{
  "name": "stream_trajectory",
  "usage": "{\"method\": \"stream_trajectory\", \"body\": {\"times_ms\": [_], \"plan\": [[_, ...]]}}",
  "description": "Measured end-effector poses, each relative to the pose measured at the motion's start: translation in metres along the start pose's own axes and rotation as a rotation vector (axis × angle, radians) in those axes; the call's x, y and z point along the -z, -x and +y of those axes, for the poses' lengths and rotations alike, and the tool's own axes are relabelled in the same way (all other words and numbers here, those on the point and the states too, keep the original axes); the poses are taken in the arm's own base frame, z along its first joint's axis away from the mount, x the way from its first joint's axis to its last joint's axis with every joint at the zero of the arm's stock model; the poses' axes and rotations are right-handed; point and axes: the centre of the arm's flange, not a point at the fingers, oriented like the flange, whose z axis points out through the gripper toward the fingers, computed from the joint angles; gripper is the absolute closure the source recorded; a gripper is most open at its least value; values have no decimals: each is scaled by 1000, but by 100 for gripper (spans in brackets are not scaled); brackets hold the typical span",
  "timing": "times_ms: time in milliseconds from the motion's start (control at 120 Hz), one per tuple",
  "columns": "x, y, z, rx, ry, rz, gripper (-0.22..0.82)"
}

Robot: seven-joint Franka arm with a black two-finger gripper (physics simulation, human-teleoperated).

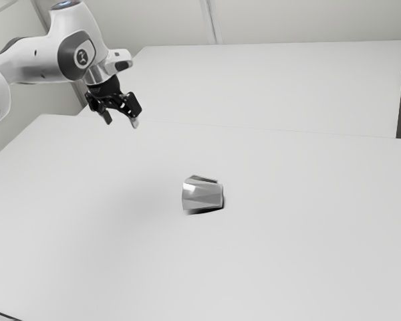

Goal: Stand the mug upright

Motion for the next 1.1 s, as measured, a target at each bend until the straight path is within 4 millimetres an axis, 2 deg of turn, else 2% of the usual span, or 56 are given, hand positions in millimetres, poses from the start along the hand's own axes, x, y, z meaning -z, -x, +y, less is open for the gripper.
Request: {"method": "stream_trajectory", "body": {"times_ms": [125,325,617,783,1100], "plan": [[-10,7,3,-10,27,-11,0],[-89,20,17,43,298,-78,0],[-153,46,51,65,587,-114,0],[-181,42,66,88,708,-92,0],[-207,43,69,129,817,-25,0]]}}
